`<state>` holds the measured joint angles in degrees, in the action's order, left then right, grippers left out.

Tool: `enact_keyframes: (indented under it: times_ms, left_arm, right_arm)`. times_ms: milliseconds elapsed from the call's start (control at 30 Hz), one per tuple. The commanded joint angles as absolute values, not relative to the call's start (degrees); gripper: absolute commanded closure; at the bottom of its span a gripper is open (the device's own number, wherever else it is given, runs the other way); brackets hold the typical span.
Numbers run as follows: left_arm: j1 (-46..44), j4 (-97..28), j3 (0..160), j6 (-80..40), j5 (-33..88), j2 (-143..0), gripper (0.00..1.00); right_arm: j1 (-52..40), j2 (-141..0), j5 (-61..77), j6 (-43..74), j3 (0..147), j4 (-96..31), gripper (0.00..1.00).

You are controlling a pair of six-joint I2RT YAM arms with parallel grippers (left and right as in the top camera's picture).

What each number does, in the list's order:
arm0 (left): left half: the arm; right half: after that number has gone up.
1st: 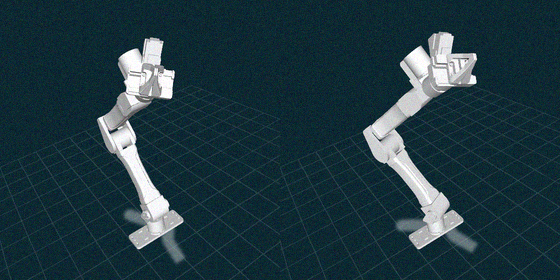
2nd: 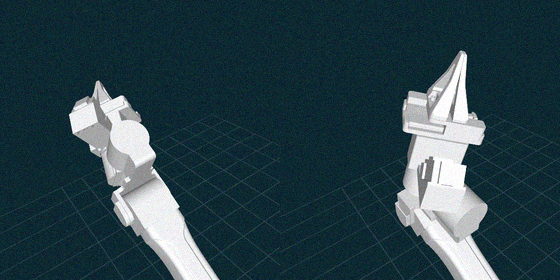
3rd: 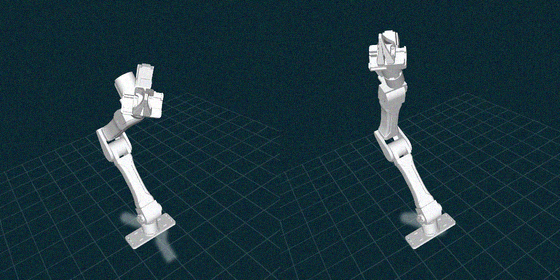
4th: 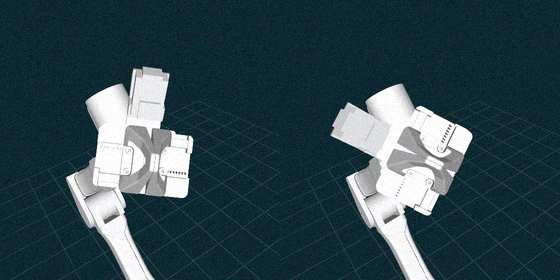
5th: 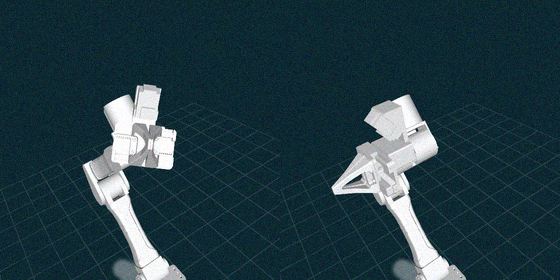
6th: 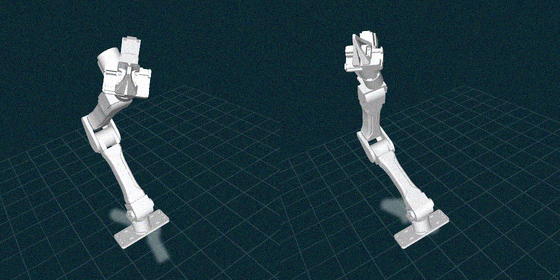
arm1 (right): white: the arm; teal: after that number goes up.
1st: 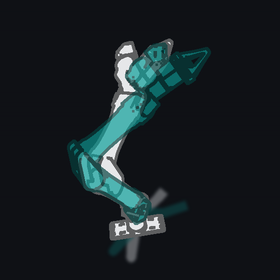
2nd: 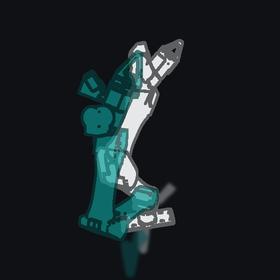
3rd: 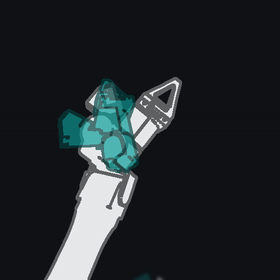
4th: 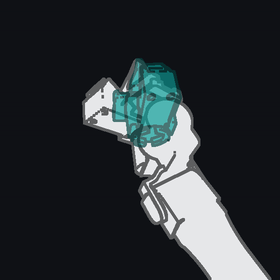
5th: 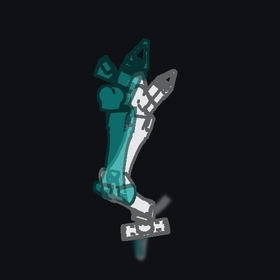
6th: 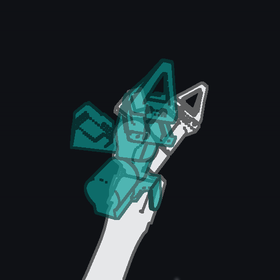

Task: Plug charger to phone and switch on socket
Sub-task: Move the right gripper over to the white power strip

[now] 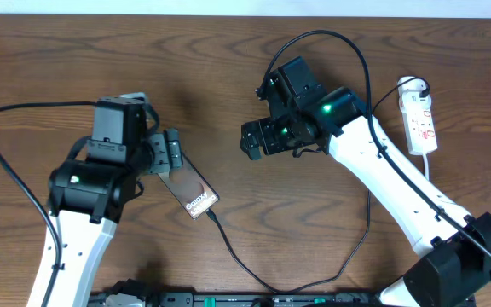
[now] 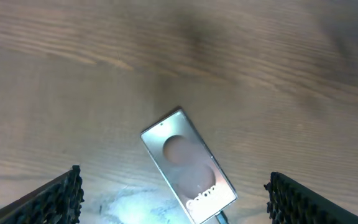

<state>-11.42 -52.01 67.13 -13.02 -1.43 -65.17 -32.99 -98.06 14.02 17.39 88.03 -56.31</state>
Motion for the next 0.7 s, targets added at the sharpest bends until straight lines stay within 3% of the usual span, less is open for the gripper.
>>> enact_keyframes:
  times_ms: [0,167,367,500,667]
  left_arm:
    - [-12.0,-51.8,67.8,-11.6,-3.1,-65.3,0.09]
    - [-12.0,-51.8,67.8,-11.6,-3.0,-65.3,0.08]
    - [-12.0,-51.8,67.8,-11.6,-3.1,-65.3,0.08]
    - [-12.0,-51.8,67.8,-11.6,-3.1,-65.3,0.08]
    - [-12.0,-51.8,67.8,-11.6,-3.1,-65.3,0.07]
  right_arm:
    - [-33.4,-97.1,13.6,17.1,88.5,-56.4,0.01]
    - [-33.4,-97.1,12.8,17.1,88.5,-56.4,0.01]
    - [-32.9,-97.1,-1.8,20.0,88.5,-59.6,0.01]
    - [-28.8,-97.1,-15.0,25.8,88.5,-66.4,0.01]
    - [-18.6,-97.1,-12.3,25.6,88.5,-69.8,0.01]
